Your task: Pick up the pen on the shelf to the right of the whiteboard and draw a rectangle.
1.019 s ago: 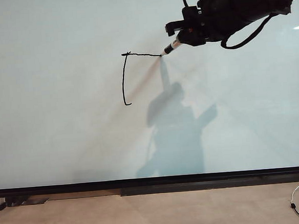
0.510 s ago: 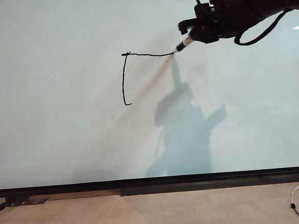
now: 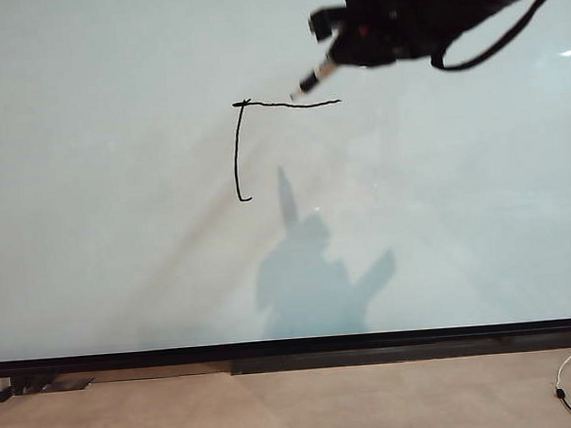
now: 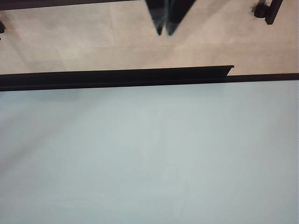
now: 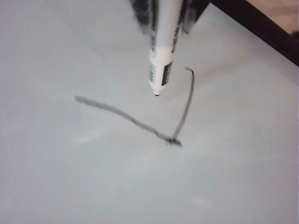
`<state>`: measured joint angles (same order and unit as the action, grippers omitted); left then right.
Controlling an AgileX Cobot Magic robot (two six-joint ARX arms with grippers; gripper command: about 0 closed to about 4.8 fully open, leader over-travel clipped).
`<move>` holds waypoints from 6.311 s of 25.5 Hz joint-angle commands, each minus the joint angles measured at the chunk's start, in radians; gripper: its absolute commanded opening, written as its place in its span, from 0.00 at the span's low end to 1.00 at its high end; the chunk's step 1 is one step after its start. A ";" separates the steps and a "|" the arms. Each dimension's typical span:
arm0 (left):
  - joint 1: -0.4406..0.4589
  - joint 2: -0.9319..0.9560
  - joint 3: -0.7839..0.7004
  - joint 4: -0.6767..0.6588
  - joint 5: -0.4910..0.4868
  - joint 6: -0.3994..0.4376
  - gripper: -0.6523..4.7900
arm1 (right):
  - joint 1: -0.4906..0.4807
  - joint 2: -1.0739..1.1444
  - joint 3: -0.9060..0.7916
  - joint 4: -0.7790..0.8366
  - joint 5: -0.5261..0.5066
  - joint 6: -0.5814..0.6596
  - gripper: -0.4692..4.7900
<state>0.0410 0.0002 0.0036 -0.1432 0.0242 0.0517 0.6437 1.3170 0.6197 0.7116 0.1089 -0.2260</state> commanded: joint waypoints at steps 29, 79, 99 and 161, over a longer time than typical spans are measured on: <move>0.000 0.000 0.004 0.009 0.002 0.000 0.11 | -0.003 0.473 0.137 0.317 -0.112 0.253 0.07; 0.000 0.000 0.003 0.009 0.002 0.000 0.11 | -0.094 0.506 0.111 0.391 -0.107 0.266 0.07; 0.000 0.000 0.004 0.009 0.002 0.000 0.11 | -0.177 0.425 0.011 0.418 -0.108 0.253 0.07; 0.000 0.000 0.004 0.009 0.002 0.000 0.11 | 0.206 0.252 -0.026 0.467 0.593 -1.017 0.07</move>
<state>0.0410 0.0002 0.0036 -0.1429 0.0246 0.0517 0.8398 1.5574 0.5991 1.0626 0.6743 -1.1976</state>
